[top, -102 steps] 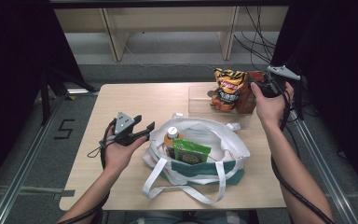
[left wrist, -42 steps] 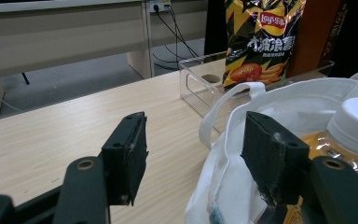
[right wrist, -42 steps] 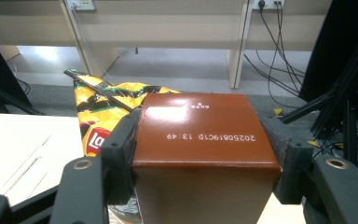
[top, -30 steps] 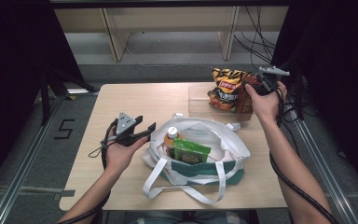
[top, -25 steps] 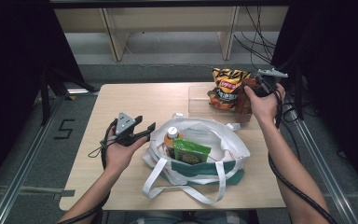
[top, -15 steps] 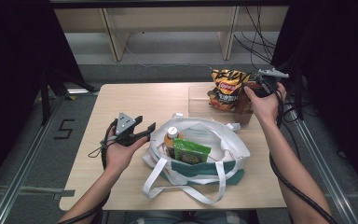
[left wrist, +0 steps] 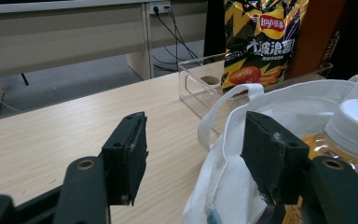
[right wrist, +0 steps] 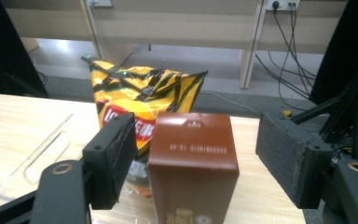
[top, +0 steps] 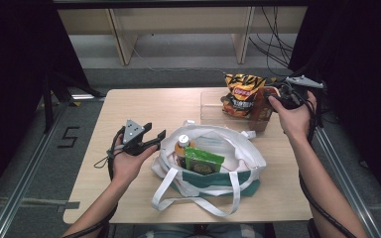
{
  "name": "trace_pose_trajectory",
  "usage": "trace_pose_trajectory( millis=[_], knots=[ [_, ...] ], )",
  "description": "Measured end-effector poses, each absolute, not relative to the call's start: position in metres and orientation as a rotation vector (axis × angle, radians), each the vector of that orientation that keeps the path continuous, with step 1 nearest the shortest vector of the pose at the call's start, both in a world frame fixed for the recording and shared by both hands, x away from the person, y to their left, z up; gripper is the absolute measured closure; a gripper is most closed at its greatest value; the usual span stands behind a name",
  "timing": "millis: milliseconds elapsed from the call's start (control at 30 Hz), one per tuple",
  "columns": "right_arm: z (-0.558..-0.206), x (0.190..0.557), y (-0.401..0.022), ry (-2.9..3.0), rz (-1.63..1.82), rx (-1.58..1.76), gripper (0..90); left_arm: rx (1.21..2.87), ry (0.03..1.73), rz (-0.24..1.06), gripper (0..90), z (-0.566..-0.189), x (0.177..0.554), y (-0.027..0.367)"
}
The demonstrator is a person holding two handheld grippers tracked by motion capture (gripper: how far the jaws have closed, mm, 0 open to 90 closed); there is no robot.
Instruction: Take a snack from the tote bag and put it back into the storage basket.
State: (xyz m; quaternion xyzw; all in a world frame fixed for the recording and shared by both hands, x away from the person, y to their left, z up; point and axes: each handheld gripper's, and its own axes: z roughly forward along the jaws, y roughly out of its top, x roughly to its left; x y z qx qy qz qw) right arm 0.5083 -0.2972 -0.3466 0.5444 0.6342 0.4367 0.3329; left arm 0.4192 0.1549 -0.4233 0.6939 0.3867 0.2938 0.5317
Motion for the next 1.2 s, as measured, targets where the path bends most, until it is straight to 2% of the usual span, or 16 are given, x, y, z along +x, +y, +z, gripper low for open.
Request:
trace_pose_trajectory(
  millis=[300, 600, 833, 933, 1200],
  knots=[
    [-0.349, 0.481, -0.299, 1.687, 1.179, 1.391, 34.1, 1.655, 0.918, 0.704, 39.7, -0.423, 0.419, 0.155],
    [-0.354, 0.459, -0.297, 1.76, 1.183, 1.345, 43.0, 1.649, 0.916, 0.705, 39.8, -0.422, 0.418, 0.154],
    [-0.36, 0.442, -0.292, 1.814, 1.201, 1.311, 55.3, 1.651, 0.915, 0.707, 39.9, -0.423, 0.418, 0.154],
    [-0.361, 0.434, -0.288, 1.862, 1.222, 1.309, 64.7, 1.648, 0.917, 0.707, 39.9, -0.423, 0.418, 0.155],
    [-0.37, 0.418, -0.274, 1.942, 1.267, 1.256, 65.8, 1.642, 0.918, 0.694, 39.9, -0.425, 0.417, 0.156]
  ],
)
